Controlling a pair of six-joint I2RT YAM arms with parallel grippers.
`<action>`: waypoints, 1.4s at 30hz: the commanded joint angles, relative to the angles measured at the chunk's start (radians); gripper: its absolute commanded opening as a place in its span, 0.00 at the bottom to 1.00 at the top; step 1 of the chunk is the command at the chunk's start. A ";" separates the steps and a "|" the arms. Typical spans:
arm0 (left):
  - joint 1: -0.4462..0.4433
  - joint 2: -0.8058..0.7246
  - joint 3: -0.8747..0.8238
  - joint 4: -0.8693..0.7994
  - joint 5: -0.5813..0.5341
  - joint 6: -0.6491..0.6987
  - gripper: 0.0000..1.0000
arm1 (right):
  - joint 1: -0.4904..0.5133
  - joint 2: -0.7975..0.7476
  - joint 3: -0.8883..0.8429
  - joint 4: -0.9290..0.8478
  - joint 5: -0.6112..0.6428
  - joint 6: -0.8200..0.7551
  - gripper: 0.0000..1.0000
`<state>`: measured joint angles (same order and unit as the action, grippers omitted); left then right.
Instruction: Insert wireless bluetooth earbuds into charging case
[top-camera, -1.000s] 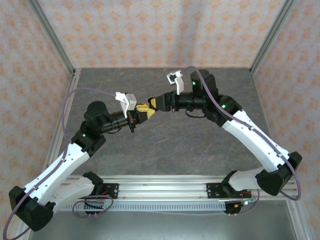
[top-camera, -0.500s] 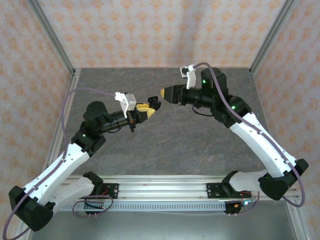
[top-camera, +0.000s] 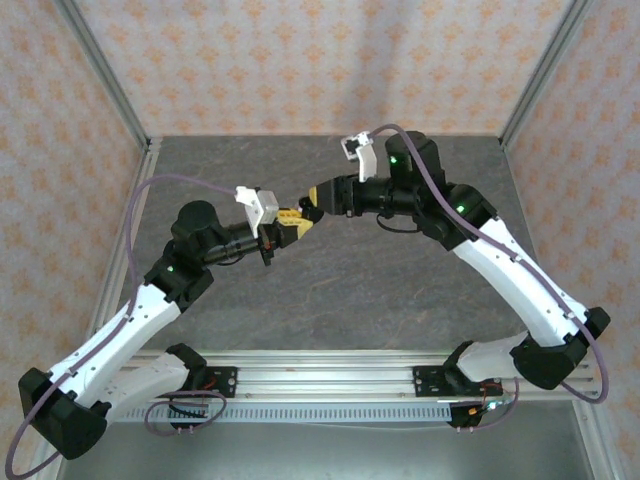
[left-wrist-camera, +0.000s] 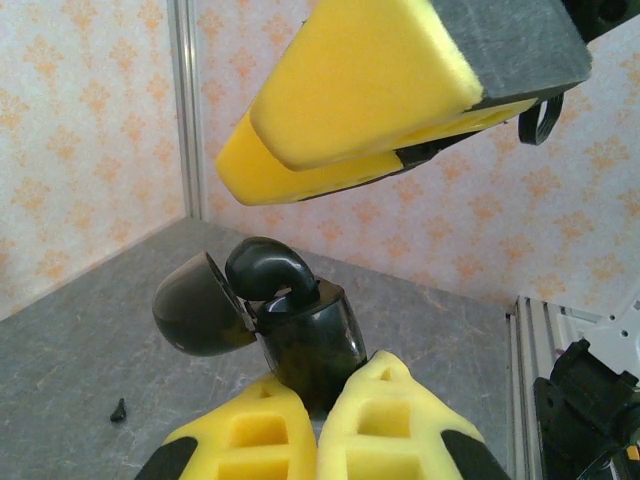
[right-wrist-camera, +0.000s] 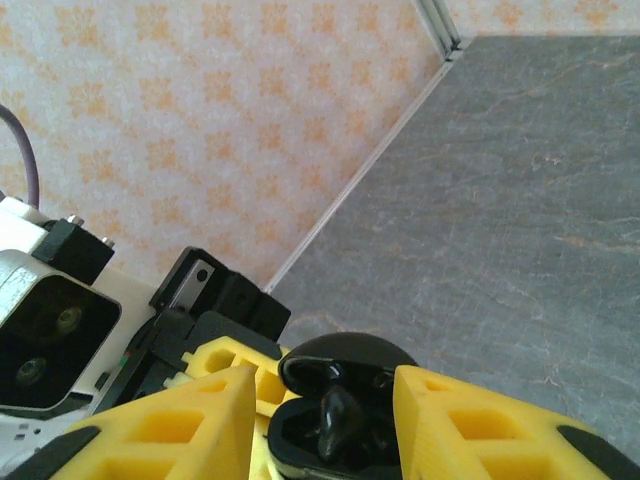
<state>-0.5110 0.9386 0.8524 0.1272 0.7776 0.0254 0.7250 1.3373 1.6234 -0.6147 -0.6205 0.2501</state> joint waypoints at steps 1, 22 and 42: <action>-0.008 0.001 0.042 -0.009 -0.006 0.050 0.00 | 0.015 0.016 0.041 -0.090 -0.002 -0.044 0.41; -0.013 0.007 0.065 -0.047 0.002 0.080 0.00 | 0.030 0.056 0.065 -0.112 0.030 -0.107 0.15; -0.012 0.016 0.056 -0.024 0.011 0.051 0.00 | -0.020 -0.073 -0.023 0.050 0.058 0.019 0.55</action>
<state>-0.5175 0.9585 0.8890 0.0566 0.7792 0.0799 0.7288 1.3090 1.6249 -0.6323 -0.5968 0.2073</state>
